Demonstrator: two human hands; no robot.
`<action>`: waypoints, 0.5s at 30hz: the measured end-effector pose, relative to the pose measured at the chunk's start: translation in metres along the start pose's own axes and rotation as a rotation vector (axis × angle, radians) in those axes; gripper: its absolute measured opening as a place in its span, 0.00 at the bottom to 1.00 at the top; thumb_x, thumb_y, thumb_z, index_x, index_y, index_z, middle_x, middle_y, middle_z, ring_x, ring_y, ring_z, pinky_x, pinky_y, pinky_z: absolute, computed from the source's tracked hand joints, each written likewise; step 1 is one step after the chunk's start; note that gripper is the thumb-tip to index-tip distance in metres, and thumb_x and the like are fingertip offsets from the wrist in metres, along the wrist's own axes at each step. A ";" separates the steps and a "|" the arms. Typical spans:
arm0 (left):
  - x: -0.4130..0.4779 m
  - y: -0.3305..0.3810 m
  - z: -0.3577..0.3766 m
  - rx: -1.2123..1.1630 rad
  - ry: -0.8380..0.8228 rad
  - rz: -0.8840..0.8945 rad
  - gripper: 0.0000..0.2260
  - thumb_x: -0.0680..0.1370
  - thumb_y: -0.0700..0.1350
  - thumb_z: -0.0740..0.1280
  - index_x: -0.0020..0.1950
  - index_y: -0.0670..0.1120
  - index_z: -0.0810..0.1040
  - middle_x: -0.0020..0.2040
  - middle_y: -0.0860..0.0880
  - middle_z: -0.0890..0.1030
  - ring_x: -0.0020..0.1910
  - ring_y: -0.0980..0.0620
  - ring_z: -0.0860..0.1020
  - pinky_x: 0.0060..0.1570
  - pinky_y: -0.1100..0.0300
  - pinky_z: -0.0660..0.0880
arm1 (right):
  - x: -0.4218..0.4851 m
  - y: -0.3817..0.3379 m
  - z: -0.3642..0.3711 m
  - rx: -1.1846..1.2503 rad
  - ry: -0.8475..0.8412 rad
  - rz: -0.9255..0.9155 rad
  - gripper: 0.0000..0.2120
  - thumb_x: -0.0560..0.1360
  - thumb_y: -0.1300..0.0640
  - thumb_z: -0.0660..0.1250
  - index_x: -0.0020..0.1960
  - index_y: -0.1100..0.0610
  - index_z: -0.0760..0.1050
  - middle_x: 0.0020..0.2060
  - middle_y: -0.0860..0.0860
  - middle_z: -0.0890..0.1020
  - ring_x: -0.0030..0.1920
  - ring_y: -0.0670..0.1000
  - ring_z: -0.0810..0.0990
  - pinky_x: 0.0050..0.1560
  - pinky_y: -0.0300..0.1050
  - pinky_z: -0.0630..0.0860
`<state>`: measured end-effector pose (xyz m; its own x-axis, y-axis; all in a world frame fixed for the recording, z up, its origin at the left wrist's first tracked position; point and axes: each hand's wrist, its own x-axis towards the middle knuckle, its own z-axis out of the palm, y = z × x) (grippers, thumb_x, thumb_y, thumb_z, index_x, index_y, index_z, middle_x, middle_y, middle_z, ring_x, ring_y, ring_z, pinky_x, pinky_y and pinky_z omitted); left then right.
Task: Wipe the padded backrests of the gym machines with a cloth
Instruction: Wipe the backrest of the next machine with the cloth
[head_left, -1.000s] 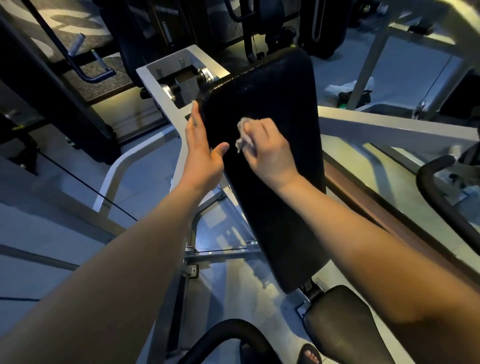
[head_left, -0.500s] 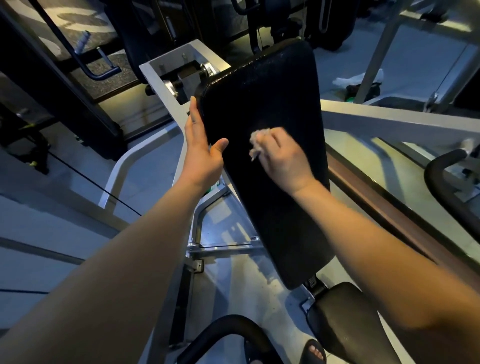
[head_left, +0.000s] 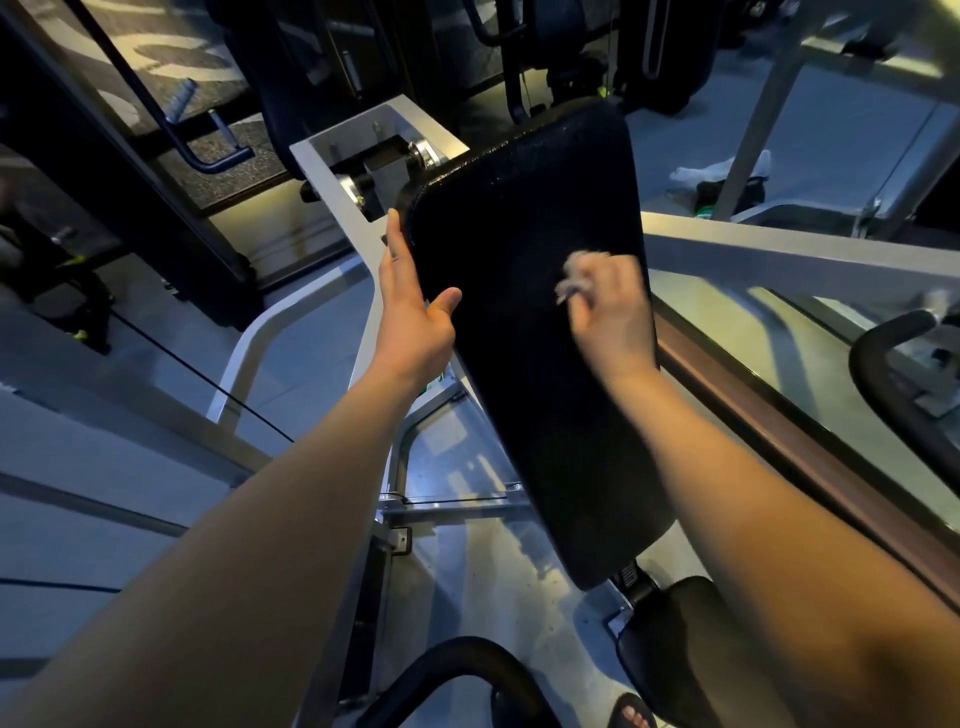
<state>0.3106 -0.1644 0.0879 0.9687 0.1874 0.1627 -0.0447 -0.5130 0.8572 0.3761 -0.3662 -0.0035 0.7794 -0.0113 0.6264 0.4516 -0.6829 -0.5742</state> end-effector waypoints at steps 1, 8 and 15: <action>0.000 0.000 0.001 -0.001 0.000 -0.001 0.43 0.82 0.36 0.64 0.80 0.62 0.37 0.82 0.56 0.46 0.81 0.50 0.46 0.78 0.46 0.51 | 0.006 0.005 -0.005 0.016 0.063 0.186 0.12 0.77 0.64 0.64 0.59 0.62 0.76 0.55 0.60 0.76 0.52 0.58 0.78 0.51 0.33 0.66; 0.003 -0.006 0.005 0.031 0.018 0.013 0.43 0.82 0.36 0.64 0.80 0.63 0.37 0.82 0.55 0.48 0.81 0.50 0.49 0.78 0.43 0.56 | -0.072 -0.044 0.033 0.139 -0.132 -0.027 0.15 0.75 0.59 0.59 0.58 0.65 0.76 0.51 0.61 0.75 0.48 0.57 0.77 0.48 0.47 0.78; -0.006 -0.019 -0.004 0.089 0.016 0.019 0.41 0.82 0.49 0.68 0.82 0.62 0.40 0.77 0.55 0.57 0.72 0.49 0.70 0.72 0.52 0.69 | -0.017 0.007 0.002 0.046 -0.017 0.173 0.11 0.75 0.65 0.64 0.58 0.62 0.75 0.54 0.61 0.75 0.50 0.59 0.78 0.51 0.36 0.68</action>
<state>0.3046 -0.1527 0.0723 0.9640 0.1898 0.1864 -0.0403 -0.5885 0.8075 0.3667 -0.3690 -0.0190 0.8539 -0.1133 0.5079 0.3294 -0.6380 -0.6961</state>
